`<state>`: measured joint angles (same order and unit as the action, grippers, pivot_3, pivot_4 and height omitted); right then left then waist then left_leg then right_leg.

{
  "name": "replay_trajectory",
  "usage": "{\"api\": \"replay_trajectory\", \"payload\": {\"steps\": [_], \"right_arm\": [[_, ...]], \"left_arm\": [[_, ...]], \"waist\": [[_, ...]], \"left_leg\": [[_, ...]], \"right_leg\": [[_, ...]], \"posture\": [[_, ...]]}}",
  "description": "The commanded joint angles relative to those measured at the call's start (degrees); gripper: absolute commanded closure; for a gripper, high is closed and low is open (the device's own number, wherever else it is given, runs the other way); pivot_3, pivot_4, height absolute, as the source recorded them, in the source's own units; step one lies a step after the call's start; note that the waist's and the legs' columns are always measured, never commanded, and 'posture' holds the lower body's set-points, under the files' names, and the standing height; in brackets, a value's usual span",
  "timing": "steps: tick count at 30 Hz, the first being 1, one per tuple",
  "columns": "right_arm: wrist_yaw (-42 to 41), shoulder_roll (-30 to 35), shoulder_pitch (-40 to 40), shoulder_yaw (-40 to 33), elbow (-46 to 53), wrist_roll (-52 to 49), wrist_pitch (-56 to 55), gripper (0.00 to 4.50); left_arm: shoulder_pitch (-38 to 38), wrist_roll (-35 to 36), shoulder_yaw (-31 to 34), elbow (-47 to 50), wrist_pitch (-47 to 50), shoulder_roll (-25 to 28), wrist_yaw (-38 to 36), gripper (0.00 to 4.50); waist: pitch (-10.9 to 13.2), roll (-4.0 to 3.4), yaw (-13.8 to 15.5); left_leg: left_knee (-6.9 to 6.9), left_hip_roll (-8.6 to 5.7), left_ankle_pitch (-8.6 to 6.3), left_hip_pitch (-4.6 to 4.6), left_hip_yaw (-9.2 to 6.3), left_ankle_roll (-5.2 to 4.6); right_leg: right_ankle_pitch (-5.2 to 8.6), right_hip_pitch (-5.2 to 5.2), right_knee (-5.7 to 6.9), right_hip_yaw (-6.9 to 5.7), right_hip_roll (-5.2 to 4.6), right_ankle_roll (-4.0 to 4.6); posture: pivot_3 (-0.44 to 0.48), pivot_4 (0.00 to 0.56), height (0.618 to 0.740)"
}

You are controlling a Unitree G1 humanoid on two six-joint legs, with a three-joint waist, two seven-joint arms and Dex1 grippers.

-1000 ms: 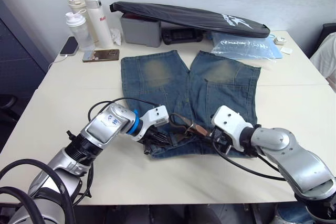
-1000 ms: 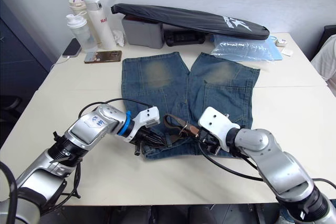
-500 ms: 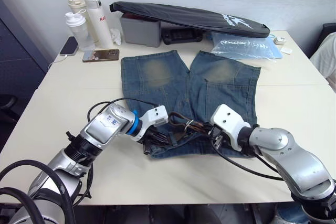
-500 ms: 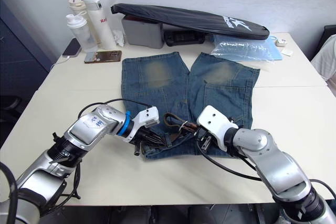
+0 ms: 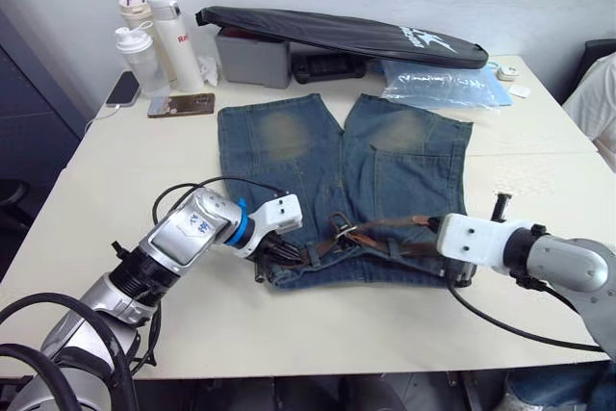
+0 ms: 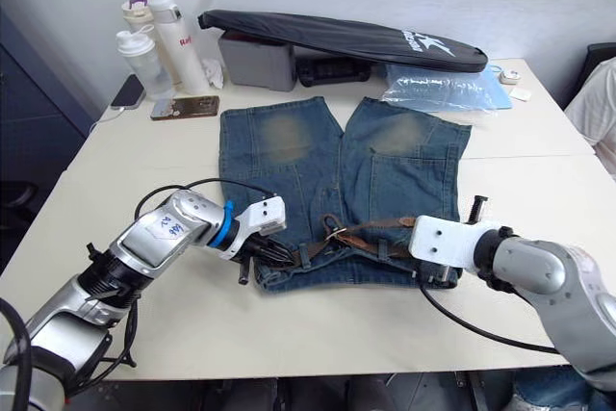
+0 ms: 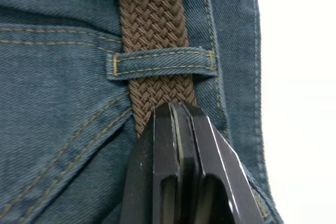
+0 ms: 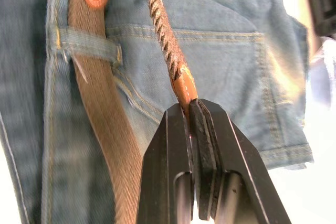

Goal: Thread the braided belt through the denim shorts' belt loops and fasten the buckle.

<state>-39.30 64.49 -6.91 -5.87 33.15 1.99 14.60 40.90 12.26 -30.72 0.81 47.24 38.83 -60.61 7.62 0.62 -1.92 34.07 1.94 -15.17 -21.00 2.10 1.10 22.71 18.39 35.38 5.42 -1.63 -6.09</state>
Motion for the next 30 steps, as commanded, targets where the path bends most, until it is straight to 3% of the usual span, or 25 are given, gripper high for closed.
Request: {"api": "replay_trajectory", "payload": {"steps": [1,6,10,21,30], "right_arm": [[-0.6,-1.7,-7.6,-9.3,-2.7,3.0,-10.3,4.48],[-0.9,-5.4,-16.6,-16.1,-5.4,5.8,-20.0,4.48],[0.9,-7.4,-18.5,-16.3,-8.4,9.6,-25.3,4.48],[11.4,-8.4,-12.4,-10.3,-22.7,22.5,-35.7,4.48],[8.4,-9.8,-10.9,-8.8,-23.6,17.9,-34.6,4.48]], "left_arm": [[-2.3,-5.0,-2.6,-4.3,0.0,3.5,-0.5,4.5],[-3.3,-5.7,-3.0,-4.8,-1.4,4.7,-1.5,4.5],[-3.3,-6.3,-3.1,-5.9,-2.4,4.7,-1.9,4.5],[-3.7,-7.7,-2.8,-7.4,-4.7,6.2,-4.0,4.5],[-4.9,-6.9,-1.4,-7.1,-5.9,5.9,-5.4,4.5]], "waist": [[0.0,0.0,0.1],[0.0,0.06,-0.1],[0.1,0.22,-0.6],[0.1,0.21,-1.0],[0.1,0.2,-1.1]], "left_leg": [[0.0,0.01,0.0,0.0,0.01,0.03],[-0.02,-0.01,0.05,0.02,0.04,0.25],[-0.17,0.07,-0.26,0.83,0.09,0.27],[-0.09,0.06,-0.35,0.9,0.13,0.35],[-0.08,0.07,-0.35,0.9,0.13,0.36]], "right_leg": [[0.0,0.0,-0.01,0.03,0.03,0.0],[0.0,-0.09,0.07,0.32,0.13,0.0],[0.12,-0.83,-0.06,0.54,0.21,0.16],[0.16,-0.93,-0.08,0.68,0.19,0.2],[0.16,-0.94,-0.05,0.7,0.2,0.2]], "posture": [[0.0,0.15,0.74],[0.0,0.15,0.74],[0.0,0.15,0.74],[0.0,0.15,0.74],[0.0,0.15,0.74]]}}
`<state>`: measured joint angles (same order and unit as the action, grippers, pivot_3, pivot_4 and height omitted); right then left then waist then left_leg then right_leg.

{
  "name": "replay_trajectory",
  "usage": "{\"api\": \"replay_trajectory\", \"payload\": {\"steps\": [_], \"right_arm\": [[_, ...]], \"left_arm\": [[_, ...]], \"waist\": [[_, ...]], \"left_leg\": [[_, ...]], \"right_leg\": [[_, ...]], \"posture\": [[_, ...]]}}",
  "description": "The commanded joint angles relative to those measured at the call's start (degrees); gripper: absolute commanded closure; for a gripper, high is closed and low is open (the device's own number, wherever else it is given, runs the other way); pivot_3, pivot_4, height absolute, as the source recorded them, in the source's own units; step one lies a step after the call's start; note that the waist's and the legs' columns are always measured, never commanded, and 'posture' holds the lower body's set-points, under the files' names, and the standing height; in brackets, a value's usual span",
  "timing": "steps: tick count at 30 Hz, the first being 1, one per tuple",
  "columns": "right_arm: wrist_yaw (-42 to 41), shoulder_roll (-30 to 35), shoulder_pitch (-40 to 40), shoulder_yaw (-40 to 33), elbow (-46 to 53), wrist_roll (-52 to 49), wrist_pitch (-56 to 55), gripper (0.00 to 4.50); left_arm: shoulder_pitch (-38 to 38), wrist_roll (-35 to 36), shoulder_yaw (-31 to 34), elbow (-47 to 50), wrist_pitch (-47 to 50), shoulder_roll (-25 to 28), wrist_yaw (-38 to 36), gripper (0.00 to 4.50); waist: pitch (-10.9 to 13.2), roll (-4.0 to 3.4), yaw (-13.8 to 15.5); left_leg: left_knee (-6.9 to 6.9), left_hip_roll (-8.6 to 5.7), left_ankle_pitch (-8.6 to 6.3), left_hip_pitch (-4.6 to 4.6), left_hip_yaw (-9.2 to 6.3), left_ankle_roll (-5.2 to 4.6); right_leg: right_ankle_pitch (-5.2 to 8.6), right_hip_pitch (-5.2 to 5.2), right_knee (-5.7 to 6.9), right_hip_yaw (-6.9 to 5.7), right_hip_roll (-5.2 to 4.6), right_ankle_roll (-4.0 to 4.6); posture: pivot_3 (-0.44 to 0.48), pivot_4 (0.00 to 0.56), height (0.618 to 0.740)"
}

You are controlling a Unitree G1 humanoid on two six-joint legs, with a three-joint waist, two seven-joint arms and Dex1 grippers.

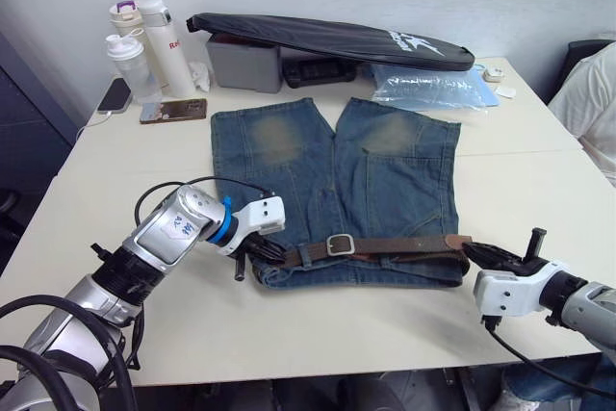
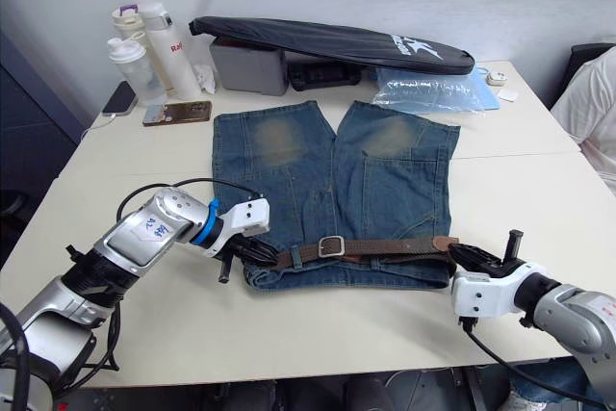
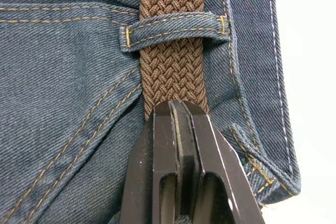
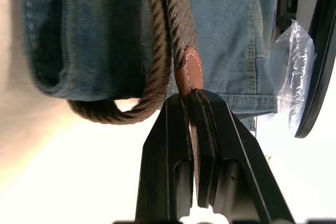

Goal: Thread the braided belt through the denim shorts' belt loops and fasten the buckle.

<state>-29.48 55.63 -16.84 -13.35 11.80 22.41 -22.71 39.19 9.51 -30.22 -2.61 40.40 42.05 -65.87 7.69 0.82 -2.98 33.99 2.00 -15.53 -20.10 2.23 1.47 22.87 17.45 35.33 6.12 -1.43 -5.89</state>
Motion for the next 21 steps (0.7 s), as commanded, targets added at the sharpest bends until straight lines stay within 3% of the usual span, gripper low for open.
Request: {"api": "replay_trajectory", "payload": {"steps": [1,7,8,12,17,18,19,21], "right_arm": [[-2.0,-1.3,-1.2,-1.2,-2.2,-3.5,3.2,4.48],[-5.0,-2.1,-0.7,-0.9,0.7,-7.5,4.9,4.48],[-6.3,-2.0,-0.9,-1.6,1.6,-10.1,4.8,4.13],[-11.1,-1.4,-1.8,-4.6,4.1,-18.6,5.7,2.46],[-18.4,-0.9,-3.7,-10.8,7.3,-30.6,8.4,0.04],[-19.6,-1.0,-3.8,-12.1,7.7,-32.6,9.2,0.0],[-20.2,-1.6,-3.6,-13.9,8.4,-37.3,13.2,0.0],[-21.0,-2.5,-3.5,-16.6,9.2,-44.1,19.7,0.0]], "left_arm": [[-3.2,-3.9,-1.6,-3.7,0.5,2.4,-0.3,4.5],[-1.2,-4.3,0.2,-7.5,-3.5,0.3,-0.1,4.5],[-0.8,-3.8,0.9,-8.0,-4.2,0.2,-0.5,4.5],[0.2,-1.6,3.0,-7.7,-4.2,0.9,-3.7,3.08],[2.0,3.3,8.1,-4.5,-0.8,1.7,-8.2,0.85],[2.2,4.4,9.3,-3.9,-0.1,2.0,-9.1,0.57],[2.2,6.5,11.2,-2.8,0.9,2.8,-10.7,0.02],[2.2,10.2,15.0,-1.4,3.2,3.8,-12.2,0.02]], "waist": [[0.0,0.0,0.0],[0.0,-0.01,0.0],[0.0,0.0,0.0],[0.0,0.04,-0.2],[0.3,0.03,-0.1],[0.3,0.05,0.0],[0.4,-0.01,0.1],[0.6,-0.06,0.2]], "left_leg": [[0.0,0.0,-0.01,-0.01,0.0,0.01],[0.03,0.0,-0.07,0.0,0.03,-0.05],[0.07,0.0,-0.11,0.0,0.03,-0.11],[0.06,0.02,-0.13,-0.02,0.03,-0.14],[0.04,0.1,-0.17,-0.05,0.03,-0.09],[0.05,0.1,-0.17,-0.05,0.0,-0.08],[0.09,0.1,-0.18,-0.05,-0.02,-0.08],[0.12,0.1,-0.18,-0.06,-0.06,-0.09]], "right_leg": [[0.0,0.0,0.0,0.0,0.0,0.0],[0.0,-0.03,0.0,0.03,-0.02,0.0],[0.0,-0.03,0.0,0.02,-0.02,0.0],[0.0,-0.02,0.0,0.01,0.0,0.0],[0.0,0.02,-0.03,-0.02,0.06,-0.01],[0.0,0.02,-0.04,-0.06,0.04,-0.01],[0.0,0.02,-0.05,-0.08,0.03,-0.01],[-0.02,0.03,-0.13,-0.11,-0.01,-0.03]], "posture": [[0.0,0.15,0.74],[0.0,0.15,0.74],[0.0,0.15,0.74],[0.0,0.15,0.74],[0.0,0.15,0.74],[0.0,0.15,0.74],[0.0,0.15,0.74],[0.0,0.15,0.74]]}}
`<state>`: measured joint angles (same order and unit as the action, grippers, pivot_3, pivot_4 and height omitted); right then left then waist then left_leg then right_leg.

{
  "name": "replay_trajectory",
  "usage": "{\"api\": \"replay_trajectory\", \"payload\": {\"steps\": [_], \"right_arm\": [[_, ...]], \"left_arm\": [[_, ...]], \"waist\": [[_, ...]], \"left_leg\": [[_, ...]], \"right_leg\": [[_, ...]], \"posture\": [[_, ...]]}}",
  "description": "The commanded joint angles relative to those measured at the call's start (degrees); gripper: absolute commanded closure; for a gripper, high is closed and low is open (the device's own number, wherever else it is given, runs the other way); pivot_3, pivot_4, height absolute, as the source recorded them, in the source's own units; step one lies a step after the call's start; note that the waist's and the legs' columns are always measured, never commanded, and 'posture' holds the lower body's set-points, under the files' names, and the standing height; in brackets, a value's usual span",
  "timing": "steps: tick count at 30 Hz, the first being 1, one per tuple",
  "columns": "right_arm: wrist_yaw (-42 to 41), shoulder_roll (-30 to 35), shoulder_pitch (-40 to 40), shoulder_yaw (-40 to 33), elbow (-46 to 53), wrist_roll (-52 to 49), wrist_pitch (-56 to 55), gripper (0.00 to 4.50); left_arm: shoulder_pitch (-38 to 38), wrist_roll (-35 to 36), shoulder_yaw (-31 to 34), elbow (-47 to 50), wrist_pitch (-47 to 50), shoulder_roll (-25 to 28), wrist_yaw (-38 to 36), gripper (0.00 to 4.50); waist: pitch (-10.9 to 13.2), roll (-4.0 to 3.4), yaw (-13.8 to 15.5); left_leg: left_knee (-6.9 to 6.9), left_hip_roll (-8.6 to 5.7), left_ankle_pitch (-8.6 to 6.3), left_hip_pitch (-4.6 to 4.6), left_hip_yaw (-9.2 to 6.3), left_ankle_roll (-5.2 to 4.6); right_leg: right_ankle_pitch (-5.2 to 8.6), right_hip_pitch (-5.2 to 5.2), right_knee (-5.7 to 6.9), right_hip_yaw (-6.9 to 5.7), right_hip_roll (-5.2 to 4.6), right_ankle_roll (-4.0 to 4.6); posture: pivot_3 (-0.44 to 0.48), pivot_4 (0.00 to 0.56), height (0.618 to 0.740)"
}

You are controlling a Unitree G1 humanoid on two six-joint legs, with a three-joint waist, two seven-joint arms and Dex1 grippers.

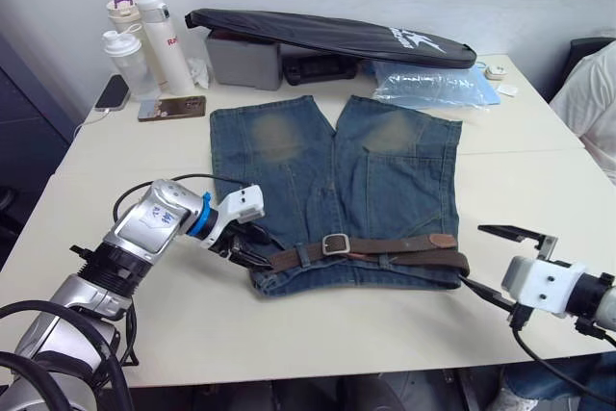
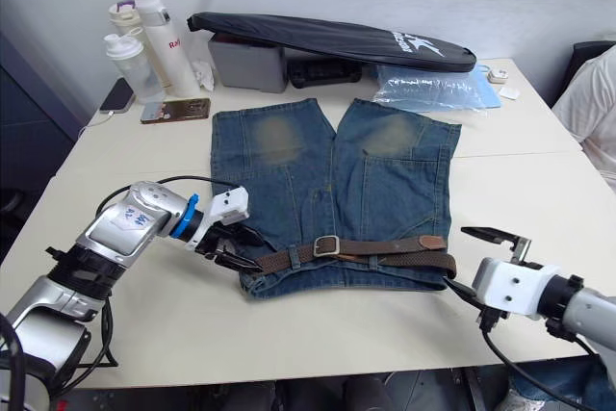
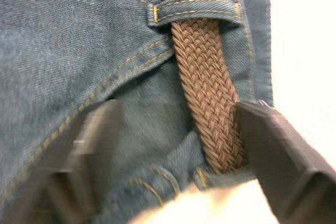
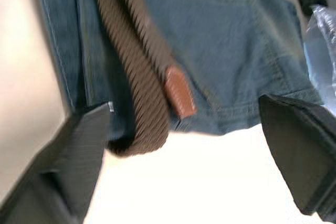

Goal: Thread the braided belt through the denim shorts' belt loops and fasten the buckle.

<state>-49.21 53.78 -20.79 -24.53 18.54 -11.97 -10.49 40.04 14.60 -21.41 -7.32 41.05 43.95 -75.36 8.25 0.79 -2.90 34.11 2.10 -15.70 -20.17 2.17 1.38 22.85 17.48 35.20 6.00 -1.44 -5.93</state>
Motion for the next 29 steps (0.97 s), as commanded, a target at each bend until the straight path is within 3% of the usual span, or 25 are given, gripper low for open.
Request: {"api": "replay_trajectory", "payload": {"steps": [1,6,12,18,24,29], "right_arm": [[-0.8,-1.3,0.8,-6.3,2.8,-13.4,11.6,0.0],[3.9,-5.1,2.5,-8.1,5.9,-26.3,26.5,0.0],[11.6,-8.8,3.1,-4.7,10.4,-22.4,32.4,0.0],[13.1,-13.0,2.2,-1.2,12.8,-22.0,35.0,0.0],[10.1,-13.5,1.2,-0.3,9.7,-20.2,34.0,0.0],[9.2,-14.1,1.1,-0.8,8.5,-18.9,32.6,0.0]], "left_arm": [[1.1,6.8,8.1,3.6,3.8,1.8,-2.7,0.02],[-2.0,13.6,17.8,4.3,8.1,0.3,0.7,0.02],[-9.7,18.2,31.5,6.6,9.8,-2.9,11.9,0.02],[-24.4,13.3,35.9,11.7,-4.0,-4.6,18.5,0.02],[-32.6,11.8,37.3,13.0,-12.4,-7.5,22.8,0.02],[-34.9,11.8,36.2,15.2,-15.9,-8.7,23.5,0.02]], "waist": [[0.0,-0.03,0.2],[0.0,-0.06,0.6],[0.1,-0.2,0.9],[0.0,-0.36,1.1],[-0.1,-0.36,1.3],[-0.1,-0.36,1.3]], "left_leg": [[0.0,0.0,0.0,-0.01,-0.03,0.0],[-0.01,0.0,-0.07,-0.02,-0.11,-0.07],[0.02,0.03,-0.15,-0.05,-0.12,-0.07],[-0.03,0.11,-0.26,-0.04,-0.07,0.0],[-0.07,0.06,-0.46,-0.07,-0.09,-0.12],[-0.07,0.04,-0.52,-0.11,-0.1,-0.18]], "right_leg": [[-0.02,-0.02,-0.06,-0.05,-0.02,-0.03],[-0.03,-0.01,-0.17,-0.17,-0.09,-0.04],[-0.03,0.06,-0.2,-0.2,-0.1,-0.05],[-0.03,0.09,-0.31,-0.19,-0.14,-0.05],[-0.05,0.0,-0.53,-0.33,-0.39,-0.02],[-0.05,0.03,-0.57,-0.42,-0.43,-0.02]], "posture": [[0.0,0.15,0.74],[0.0,0.15,0.74],[0.0,0.15,0.74],[0.0,0.15,0.74],[0.0,0.15,0.74],[0.0,0.15,0.74]]}}
